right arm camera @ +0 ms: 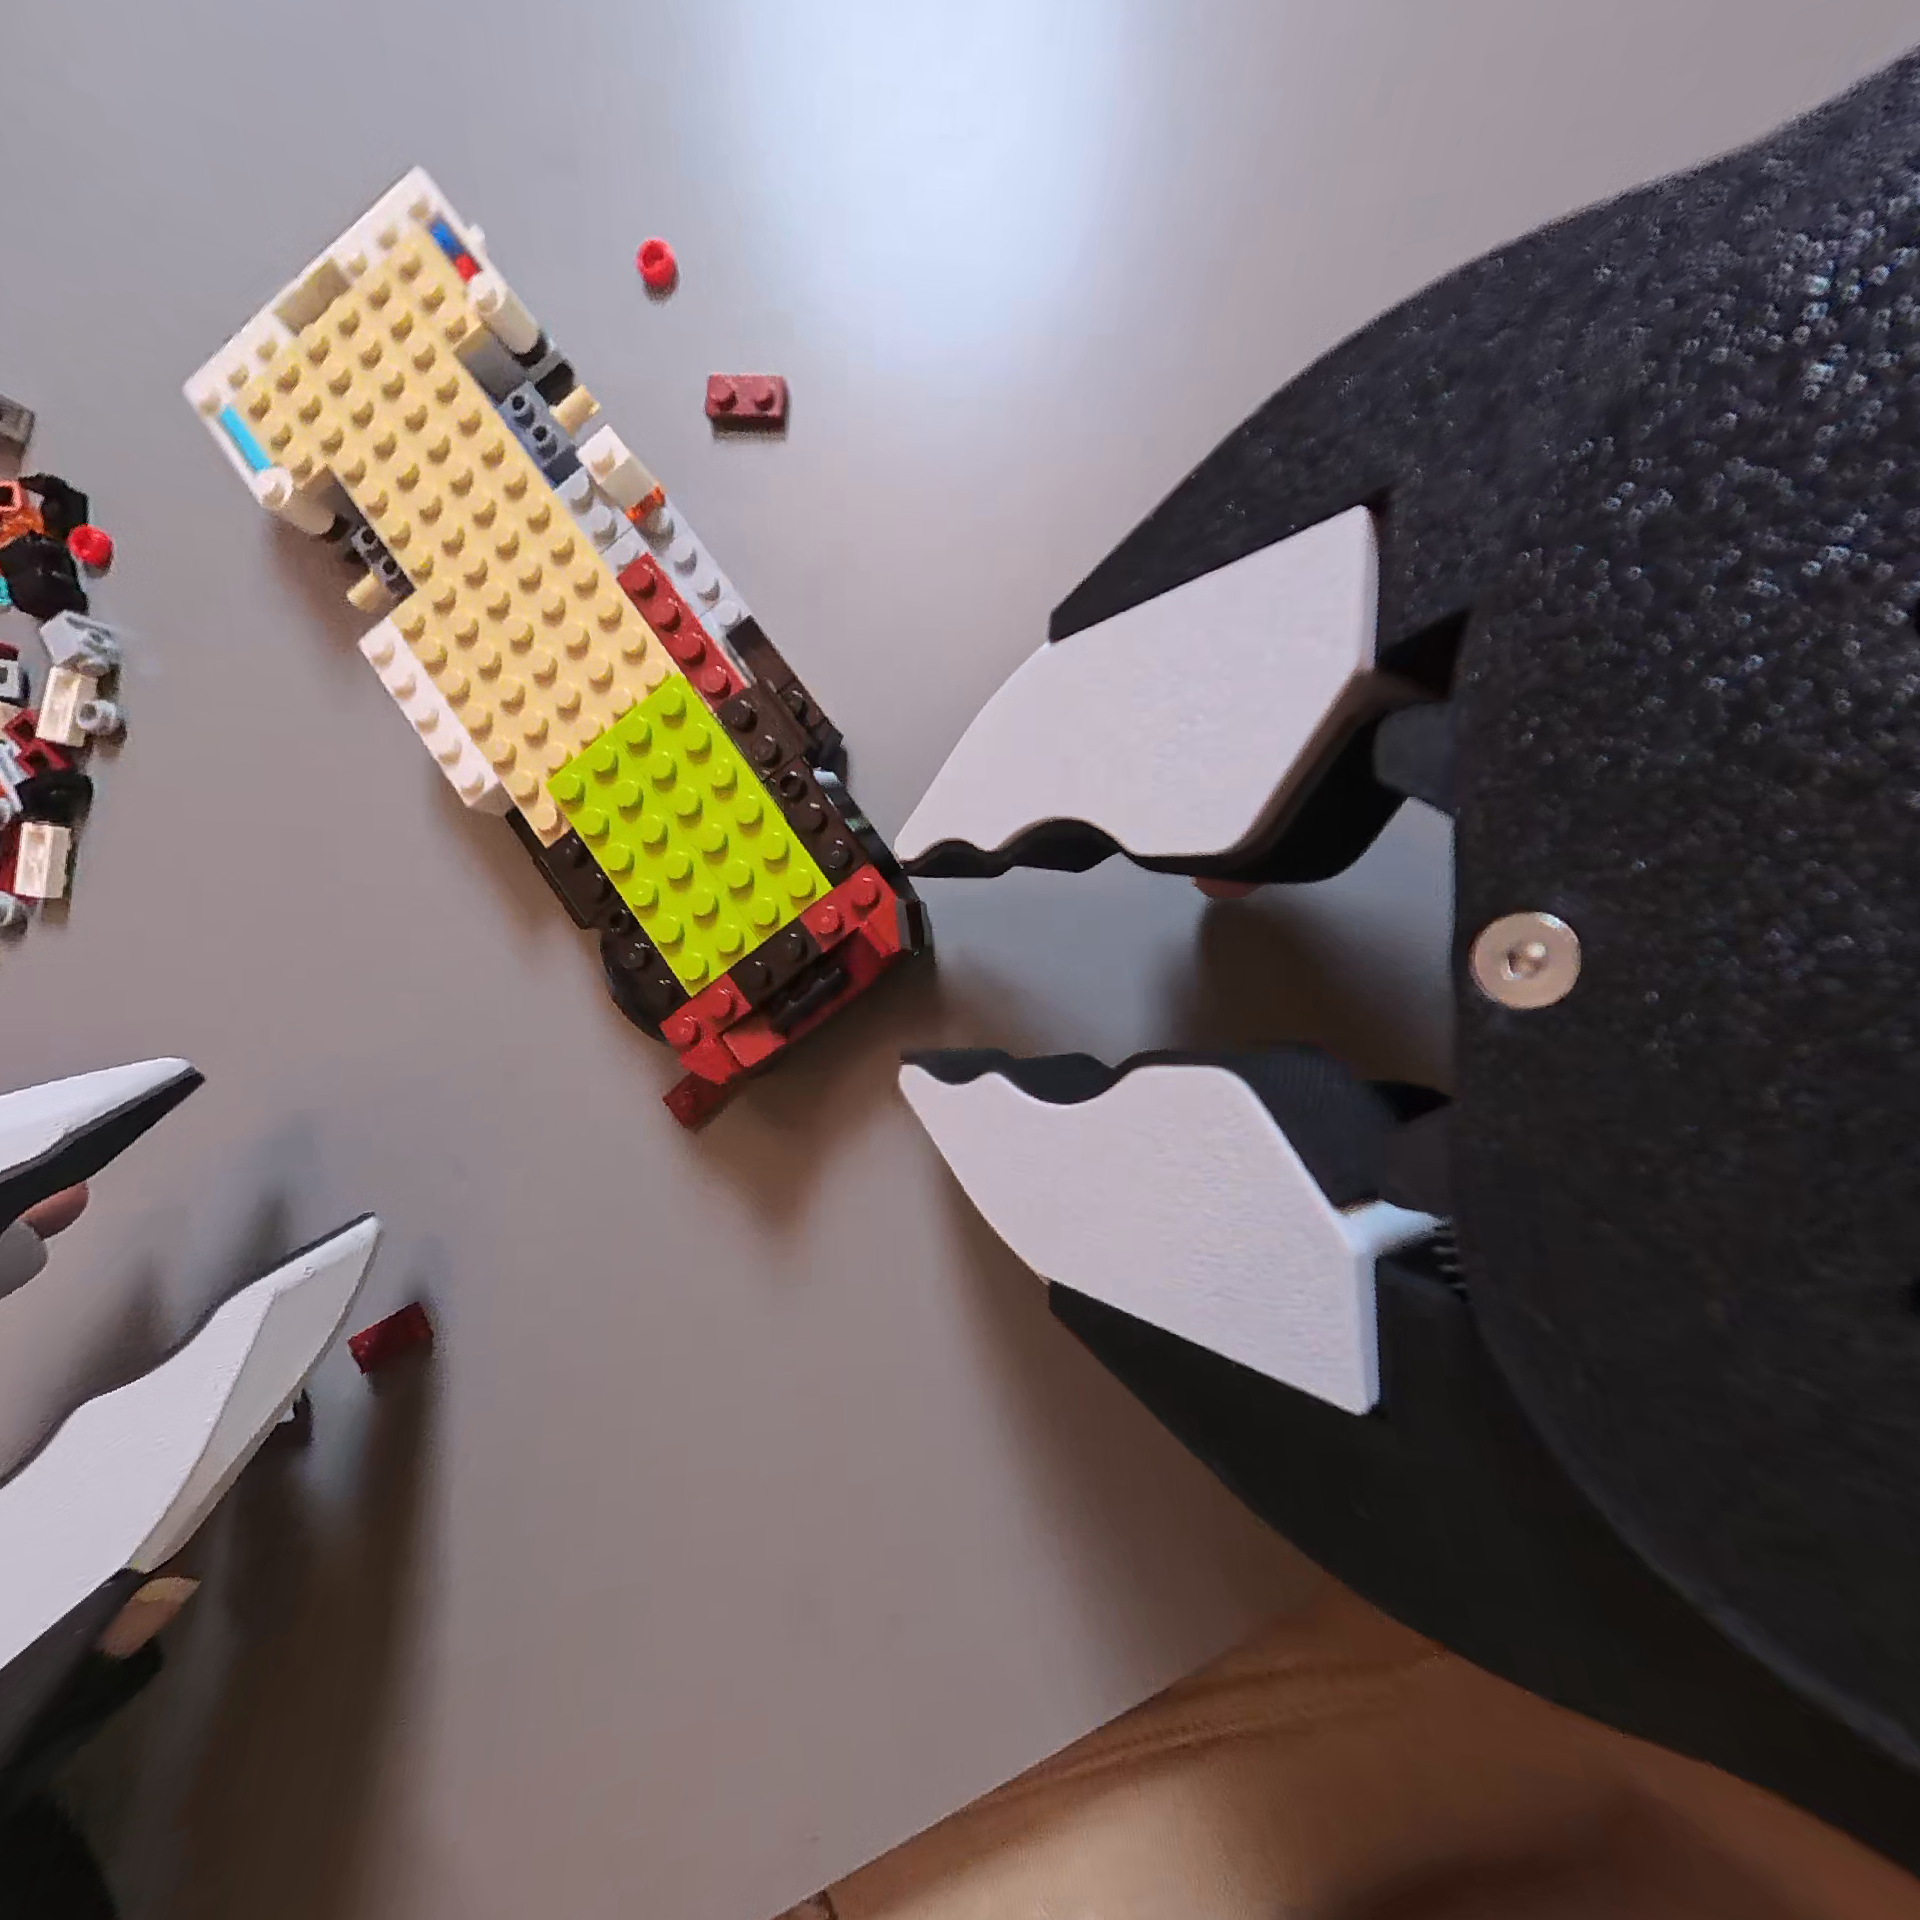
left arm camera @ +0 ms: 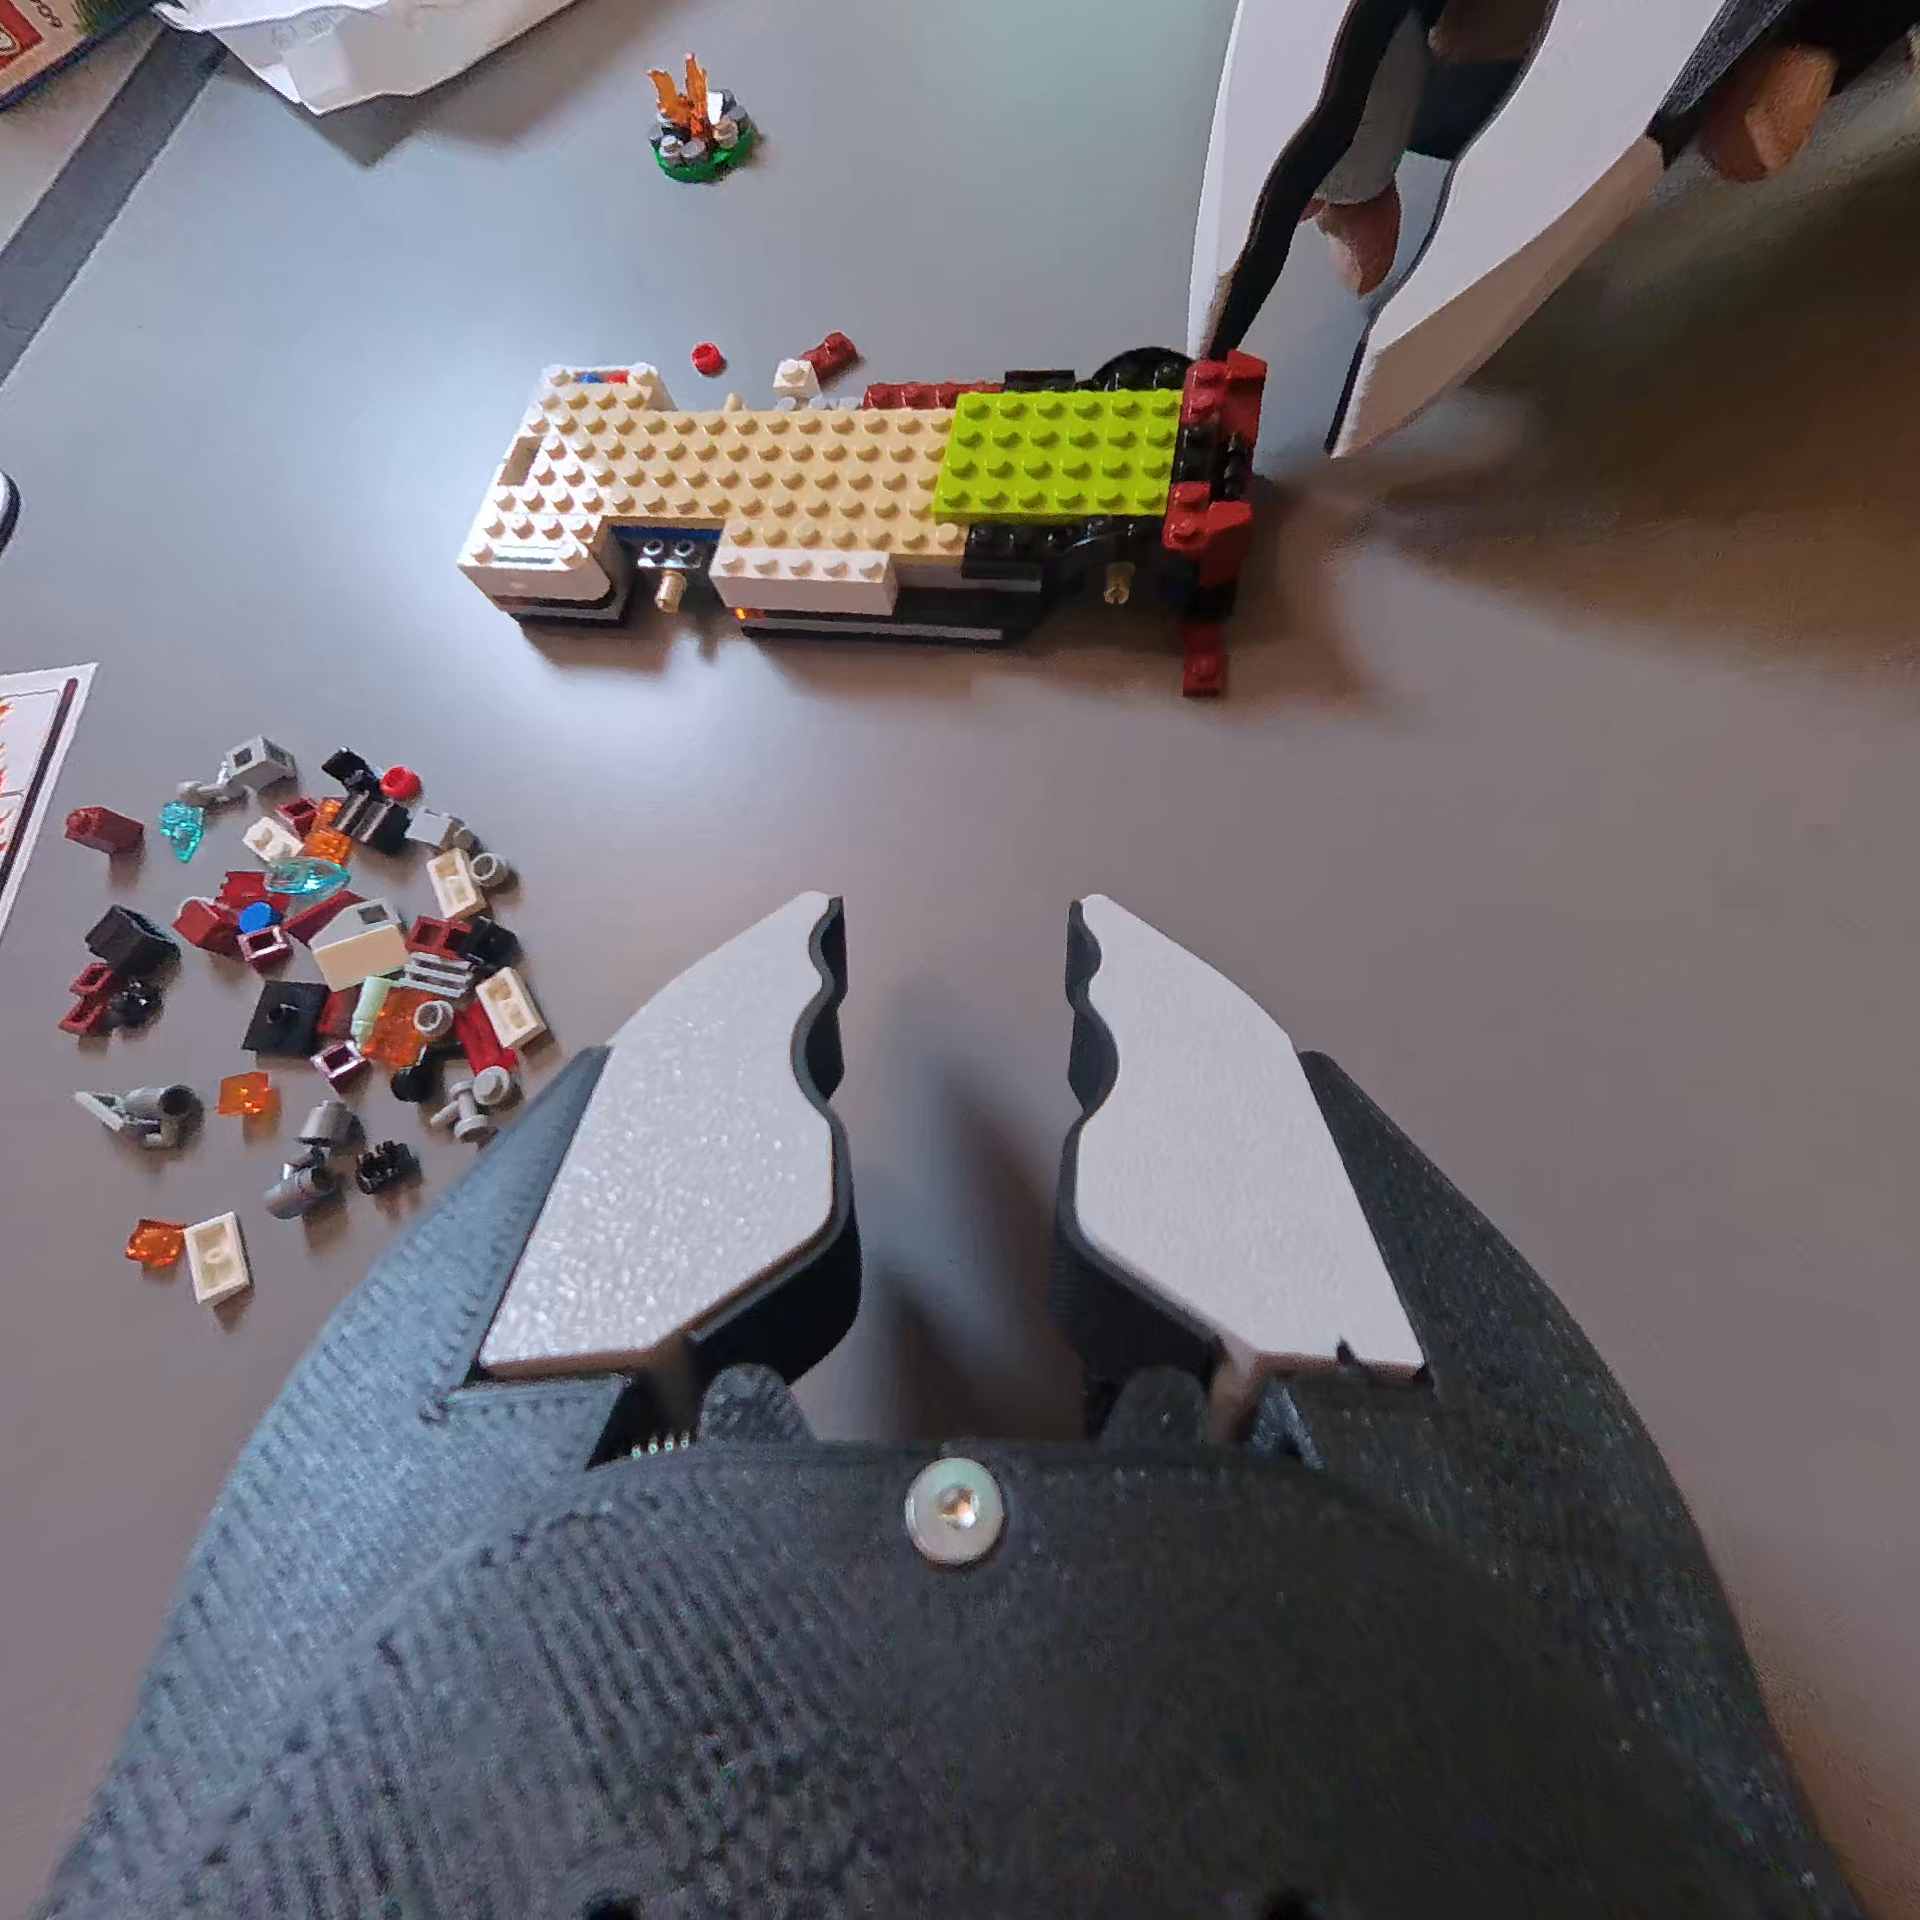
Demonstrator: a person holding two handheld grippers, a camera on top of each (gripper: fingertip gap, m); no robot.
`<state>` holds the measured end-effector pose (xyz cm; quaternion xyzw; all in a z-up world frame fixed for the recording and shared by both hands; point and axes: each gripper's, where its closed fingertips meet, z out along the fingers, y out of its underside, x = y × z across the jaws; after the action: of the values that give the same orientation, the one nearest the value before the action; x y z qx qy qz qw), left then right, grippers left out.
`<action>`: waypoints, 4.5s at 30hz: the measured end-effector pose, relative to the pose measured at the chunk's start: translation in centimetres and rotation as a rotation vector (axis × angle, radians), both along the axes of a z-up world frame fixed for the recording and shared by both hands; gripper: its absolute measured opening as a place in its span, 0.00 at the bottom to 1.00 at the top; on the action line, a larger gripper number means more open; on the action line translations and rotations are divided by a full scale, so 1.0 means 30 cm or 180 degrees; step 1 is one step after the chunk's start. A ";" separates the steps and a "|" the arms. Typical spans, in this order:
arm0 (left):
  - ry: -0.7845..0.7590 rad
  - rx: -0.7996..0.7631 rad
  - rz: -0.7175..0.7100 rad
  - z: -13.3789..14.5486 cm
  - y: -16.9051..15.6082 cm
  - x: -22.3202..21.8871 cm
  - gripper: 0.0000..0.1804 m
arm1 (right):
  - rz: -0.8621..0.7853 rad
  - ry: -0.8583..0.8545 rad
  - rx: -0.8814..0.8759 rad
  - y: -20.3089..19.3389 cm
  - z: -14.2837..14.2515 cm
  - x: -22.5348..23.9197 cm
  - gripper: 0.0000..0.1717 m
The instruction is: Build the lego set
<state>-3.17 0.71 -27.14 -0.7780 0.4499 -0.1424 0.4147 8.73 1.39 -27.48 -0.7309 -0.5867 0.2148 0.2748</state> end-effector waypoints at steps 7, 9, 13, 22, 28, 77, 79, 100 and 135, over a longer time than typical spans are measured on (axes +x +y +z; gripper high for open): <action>-0.0006 0.0028 -0.0014 0.006 -0.003 0.003 0.22 | 0.0067 0.0062 0.0043 0.019 -0.002 -0.060 0.16; -0.0011 0.0027 -0.0023 0.006 -0.003 0.002 0.22 | 0.0080 0.0085 0.0044 0.019 -0.002 -0.074 0.16; -0.0027 0.0031 -0.0024 0.007 -0.002 -0.001 0.22 | 0.0125 0.0092 0.0051 0.021 -0.003 -0.101 0.15; -0.0029 0.0043 -0.0015 0.008 0.003 -0.011 0.22 | 0.0442 0.0019 0.0038 0.030 0.002 -0.162 0.15; -0.0065 0.0014 0.0012 0.003 0.006 -0.017 0.22 | 0.0514 -0.0056 0.0099 0.056 0.009 -0.185 0.15; 0.0033 -0.0242 -0.0572 0.006 -0.081 -0.058 0.20 | 0.2364 -0.1004 0.0483 -0.064 -0.039 -0.184 0.11; 0.0068 -0.0224 -0.0602 0.003 -0.085 -0.055 0.20 | 0.2381 -0.1055 0.0459 -0.067 -0.045 -0.182 0.11; -0.0671 -0.0356 -0.0304 0.060 0.006 0.038 0.20 | 0.3038 -0.0845 0.0539 0.105 0.069 -0.290 0.05; -0.1005 -0.0930 -0.0491 0.035 0.037 0.134 0.24 | 0.3433 -0.0836 -0.0125 0.110 0.061 -0.284 0.08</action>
<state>0.85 1.81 -26.10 -0.7611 0.4122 -0.3573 0.3508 0.20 4.68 -25.66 -0.3526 -0.9029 0.2430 0.0367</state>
